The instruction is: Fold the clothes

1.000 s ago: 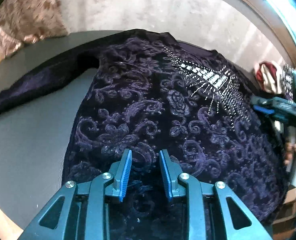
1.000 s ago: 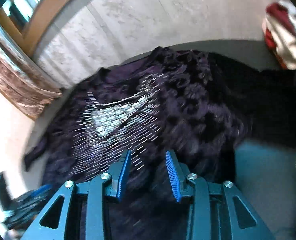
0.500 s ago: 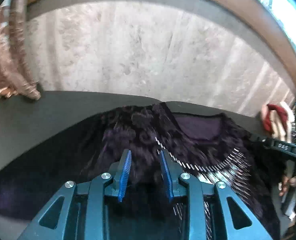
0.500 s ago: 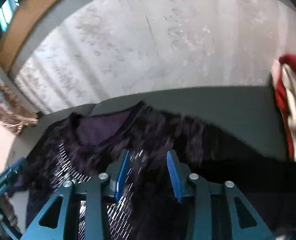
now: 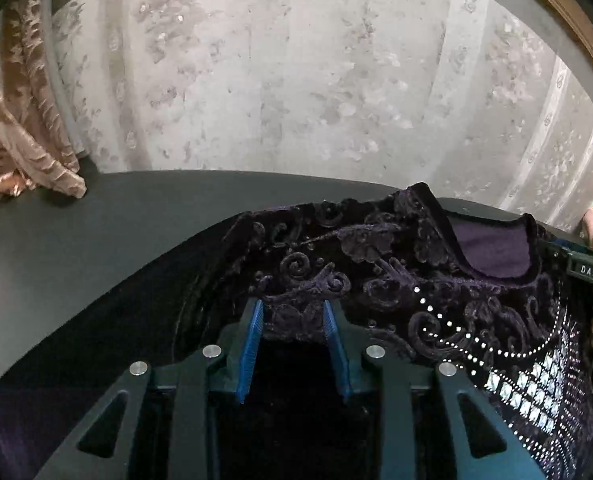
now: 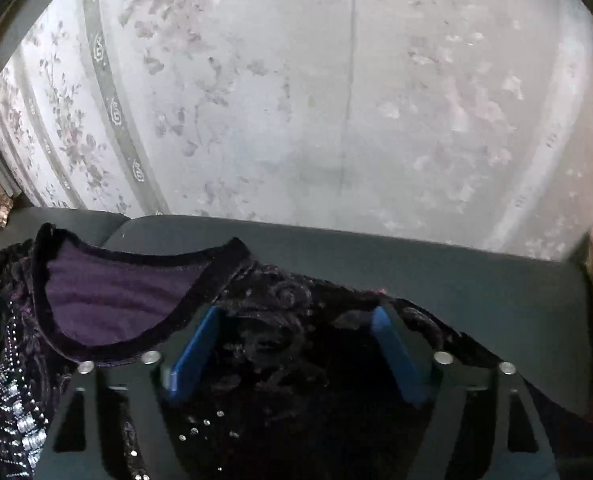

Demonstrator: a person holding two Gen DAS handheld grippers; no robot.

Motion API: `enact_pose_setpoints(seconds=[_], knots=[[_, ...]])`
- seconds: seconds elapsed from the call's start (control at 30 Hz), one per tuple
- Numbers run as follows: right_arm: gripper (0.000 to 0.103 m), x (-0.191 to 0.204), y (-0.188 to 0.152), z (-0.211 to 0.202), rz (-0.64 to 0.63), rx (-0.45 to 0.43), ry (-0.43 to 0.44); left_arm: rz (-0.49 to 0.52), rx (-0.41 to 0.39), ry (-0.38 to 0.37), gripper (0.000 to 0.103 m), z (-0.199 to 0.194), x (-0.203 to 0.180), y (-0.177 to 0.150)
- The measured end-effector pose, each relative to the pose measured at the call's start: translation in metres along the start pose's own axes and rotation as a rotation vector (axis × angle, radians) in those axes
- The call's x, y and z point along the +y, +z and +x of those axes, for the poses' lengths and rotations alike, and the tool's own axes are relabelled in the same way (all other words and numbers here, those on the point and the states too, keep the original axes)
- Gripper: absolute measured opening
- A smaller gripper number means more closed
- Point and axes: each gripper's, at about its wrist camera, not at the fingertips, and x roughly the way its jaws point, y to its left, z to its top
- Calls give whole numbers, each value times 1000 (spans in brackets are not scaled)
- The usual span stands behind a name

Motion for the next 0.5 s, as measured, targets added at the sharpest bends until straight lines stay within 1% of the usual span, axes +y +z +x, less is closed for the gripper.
enact_pose_setpoints(seconds=[0.1, 0.23, 0.3, 0.37, 0.4, 0.47, 0.5], knots=[[87, 1, 12, 10, -18, 2, 14, 25, 1, 21, 33, 3, -2, 4], [89, 5, 21, 16, -36, 7, 19, 41, 10, 45, 34, 7, -3, 10], [89, 6, 24, 14, -35, 21, 23, 48, 26, 77, 33, 1, -7, 13], [86, 13, 26, 2, -38, 34, 31, 45, -15, 78, 33, -23, -11, 11], [85, 14, 22, -12, -44, 18, 50, 44, -35, 76, 33, -36, -14, 9], [85, 19, 9, -46, -64, -29, 84, 31, -61, 28, 33, -66, -23, -2], [85, 21, -1, -65, -57, -38, 121, 16, -66, -2, 33, -81, -27, -14]])
